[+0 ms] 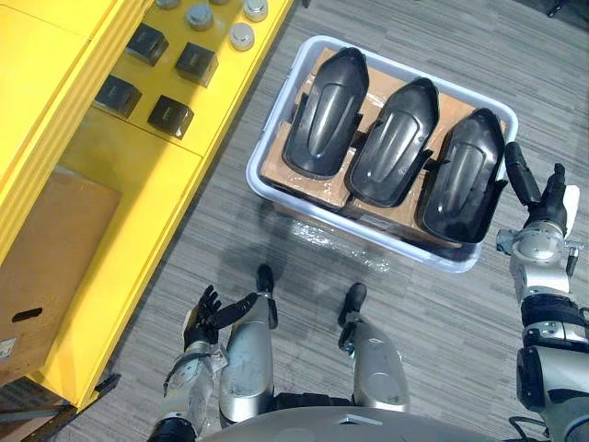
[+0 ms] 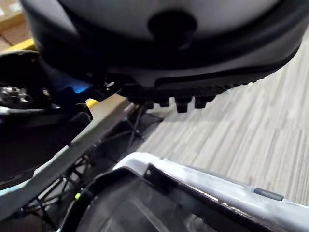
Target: Walk over and take three plastic housings, then place them on the shelf
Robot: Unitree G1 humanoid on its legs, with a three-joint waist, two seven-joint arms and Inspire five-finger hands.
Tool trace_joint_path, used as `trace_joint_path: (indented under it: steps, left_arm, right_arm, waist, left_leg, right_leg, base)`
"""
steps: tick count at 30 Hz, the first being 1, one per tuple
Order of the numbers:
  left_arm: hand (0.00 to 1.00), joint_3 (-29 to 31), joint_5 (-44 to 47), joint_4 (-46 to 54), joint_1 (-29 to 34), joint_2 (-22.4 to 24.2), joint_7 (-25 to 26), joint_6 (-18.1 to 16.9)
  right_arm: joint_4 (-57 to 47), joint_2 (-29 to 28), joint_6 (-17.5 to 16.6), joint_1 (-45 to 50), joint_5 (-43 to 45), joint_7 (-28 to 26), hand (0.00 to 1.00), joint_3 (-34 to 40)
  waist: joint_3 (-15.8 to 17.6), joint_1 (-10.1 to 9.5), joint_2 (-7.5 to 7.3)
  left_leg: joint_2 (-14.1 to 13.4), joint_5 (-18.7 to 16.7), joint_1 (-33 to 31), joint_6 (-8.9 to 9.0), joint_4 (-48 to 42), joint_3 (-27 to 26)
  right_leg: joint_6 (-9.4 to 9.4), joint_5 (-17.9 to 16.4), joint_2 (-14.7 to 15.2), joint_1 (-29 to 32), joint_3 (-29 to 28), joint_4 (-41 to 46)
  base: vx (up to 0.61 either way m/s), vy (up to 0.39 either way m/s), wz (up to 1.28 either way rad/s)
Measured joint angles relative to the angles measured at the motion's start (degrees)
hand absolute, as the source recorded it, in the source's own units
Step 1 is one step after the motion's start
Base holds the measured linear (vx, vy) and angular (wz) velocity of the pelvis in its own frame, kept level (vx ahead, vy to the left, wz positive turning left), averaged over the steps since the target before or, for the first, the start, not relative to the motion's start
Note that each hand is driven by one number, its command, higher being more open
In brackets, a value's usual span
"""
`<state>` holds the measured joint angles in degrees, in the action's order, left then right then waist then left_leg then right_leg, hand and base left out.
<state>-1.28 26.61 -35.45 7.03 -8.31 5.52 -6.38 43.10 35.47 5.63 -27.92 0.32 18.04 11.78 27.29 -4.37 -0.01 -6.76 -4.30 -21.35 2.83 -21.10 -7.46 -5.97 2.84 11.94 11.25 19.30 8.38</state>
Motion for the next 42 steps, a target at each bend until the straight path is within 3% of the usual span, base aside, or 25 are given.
trace_joint_path:
  steps: [14,23,31,32,34,42]
  left_arm:
    - [1.00,-1.1,0.9,0.0,-0.1,-1.1,0.2,0.4]
    - [1.00,-1.0,0.9,0.0,-0.1,-1.3,0.0,0.7]
    - [1.00,-1.1,3.3,0.0,-0.1,-1.3,0.5,0.7]
    - [1.00,-1.1,3.3,-0.1,-0.1,-1.3,0.5,0.7]
    - [1.00,-1.4,3.3,-0.1,-0.1,-1.3,0.6,0.8]
    - [1.00,-2.4,3.2,0.0,-0.1,-1.3,0.6,1.1]
  right_arm:
    - [2.3,7.2,4.2,-1.6,-18.0,-9.4,1.00,-6.0]
    - [3.3,9.5,5.5,-2.7,-22.6,-14.8,1.00,-10.9]
    - [7.6,10.4,9.6,-4.7,-24.7,-16.9,1.00,-12.2]
    - [8.0,10.4,10.0,-4.8,-24.7,-16.9,0.00,-12.4]
    - [9.7,10.4,11.2,-5.0,-24.8,-17.2,0.00,-12.5]
    - [10.0,11.3,11.5,-9.1,-25.0,-16.1,0.00,-11.8]
  waist:
    - [0.7,0.17,0.43]
    - [0.8,-0.13,0.38]
    - [1.0,-0.23,0.73]
    - [1.1,-0.21,0.86]
    - [1.4,-0.22,1.50]
    - [1.4,-0.14,1.57]
  left_leg:
    - [0.3,0.5,-0.3,-0.20,0.5,0.3]
    - [1.0,2.2,-0.3,-0.15,2.5,0.9]
    - [1.7,3.8,-0.7,-0.17,4.9,1.6]
    - [1.8,4.1,-0.7,-0.13,5.3,1.8]
    - [2.1,4.5,-1.0,-0.17,5.7,2.2]
    - [2.2,5.1,-0.3,-0.24,6.6,1.7]
  right_leg:
    - [-0.01,-1.0,0.5,0.9,0.2,1.7]
    - [0.21,-1.2,1.0,1.4,1.1,1.9]
    - [0.48,-1.4,1.5,2.6,1.8,2.6]
    - [0.47,-1.4,1.6,2.7,2.0,2.6]
    - [0.47,-1.4,1.8,2.9,2.4,2.6]
    - [0.54,-1.4,2.0,3.0,2.1,2.9]
  base:
    - [0.00,0.001,0.00]
    - [0.01,0.004,0.06]
    - [-0.01,0.006,0.05]
    - [-0.01,0.002,0.14]
    - [-0.01,0.006,0.11]
    - [0.00,0.004,-0.01]
